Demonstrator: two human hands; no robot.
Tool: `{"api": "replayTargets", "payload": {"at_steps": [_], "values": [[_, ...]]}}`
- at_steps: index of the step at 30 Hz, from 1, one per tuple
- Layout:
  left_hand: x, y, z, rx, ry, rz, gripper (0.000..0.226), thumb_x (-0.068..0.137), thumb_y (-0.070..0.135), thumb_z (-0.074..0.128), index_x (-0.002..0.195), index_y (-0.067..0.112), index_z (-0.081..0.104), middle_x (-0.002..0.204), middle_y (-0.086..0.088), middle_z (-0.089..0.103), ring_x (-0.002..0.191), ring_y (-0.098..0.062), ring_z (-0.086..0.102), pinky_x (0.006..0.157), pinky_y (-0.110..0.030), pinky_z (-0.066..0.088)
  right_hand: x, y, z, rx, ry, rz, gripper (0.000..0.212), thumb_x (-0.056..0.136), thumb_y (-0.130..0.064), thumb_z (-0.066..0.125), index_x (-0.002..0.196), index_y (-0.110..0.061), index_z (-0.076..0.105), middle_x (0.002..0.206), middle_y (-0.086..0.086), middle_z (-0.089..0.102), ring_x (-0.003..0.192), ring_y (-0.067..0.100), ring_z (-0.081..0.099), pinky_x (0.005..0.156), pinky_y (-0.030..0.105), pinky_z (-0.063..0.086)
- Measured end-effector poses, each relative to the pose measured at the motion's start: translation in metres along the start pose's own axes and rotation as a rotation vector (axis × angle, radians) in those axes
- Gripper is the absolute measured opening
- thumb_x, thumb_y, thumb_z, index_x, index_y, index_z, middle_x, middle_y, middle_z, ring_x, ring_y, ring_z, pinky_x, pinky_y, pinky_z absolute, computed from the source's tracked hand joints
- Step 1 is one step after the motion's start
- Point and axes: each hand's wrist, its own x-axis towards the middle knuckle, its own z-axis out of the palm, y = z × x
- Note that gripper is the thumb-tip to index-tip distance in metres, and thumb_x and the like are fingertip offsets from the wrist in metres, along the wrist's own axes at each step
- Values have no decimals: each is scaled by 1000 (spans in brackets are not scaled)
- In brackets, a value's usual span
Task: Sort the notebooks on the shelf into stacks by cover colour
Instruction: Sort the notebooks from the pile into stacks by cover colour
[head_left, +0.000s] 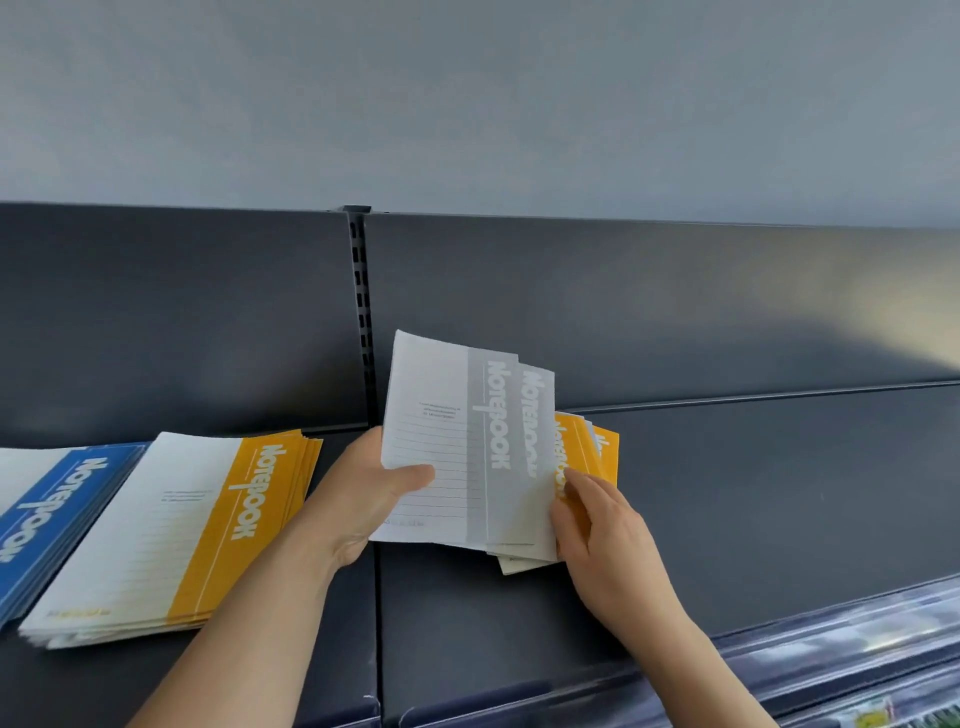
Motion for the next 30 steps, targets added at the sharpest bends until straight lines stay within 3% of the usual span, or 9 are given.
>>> {"api": "replayTargets", "payload": {"at_steps": [3,6,11,17,23,27,30], "values": [[-16,6,-7,-57,19,40,34,88,1,61,109,28,63,106,8,71,101,-15,65,89,-39,52,1,-19,-3,127,28,-6,10,95,-31,47,99,-28,55,90,-15,60,89,4,56,67,20,47],[-34,4,-20,-61,92,56,34,89,5,62,114,27,61,110,10,70,106,-14,63,92,-38,51,1,-48,-2,344,24,8,10,94,-29,49,94,-29,58,84,-13,65,77,2,59,57,10,43],[-66,-1,-63,77,208,59,29,91,11,56,115,29,53,112,14,64,104,-9,60,83,-29,51,-2,-93,26,442,-87,-25,19,91,-25,57,104,-39,57,86,-17,66,76,1,61,58,15,49],[-112,-10,-140,143,331,-13,32,92,11,49,118,30,50,115,16,62,108,-8,56,93,-35,50,-10,-155,80,522,-199,-4,26,87,-17,62,106,-35,58,89,-19,68,80,-2,64,68,19,52],[-163,-17,-238,91,486,13,35,90,7,55,113,31,63,106,17,70,100,-4,64,83,-25,54,-28,-247,138,612,-250,15,25,85,-15,63,103,-31,60,85,-12,67,67,3,64,51,17,49],[-193,-23,-298,115,581,43,25,92,16,58,112,30,65,107,16,69,103,-8,63,76,-19,53,-44,-307,176,603,-276,-6,30,86,-19,65,114,-25,58,93,-10,67,78,8,66,52,16,49],[-217,-28,-345,179,565,31,32,93,13,54,114,36,61,110,19,66,105,-4,61,70,-13,50,-57,-350,206,561,-288,-20,36,87,-25,63,121,-25,54,100,-9,64,83,6,63,59,14,48]]}}
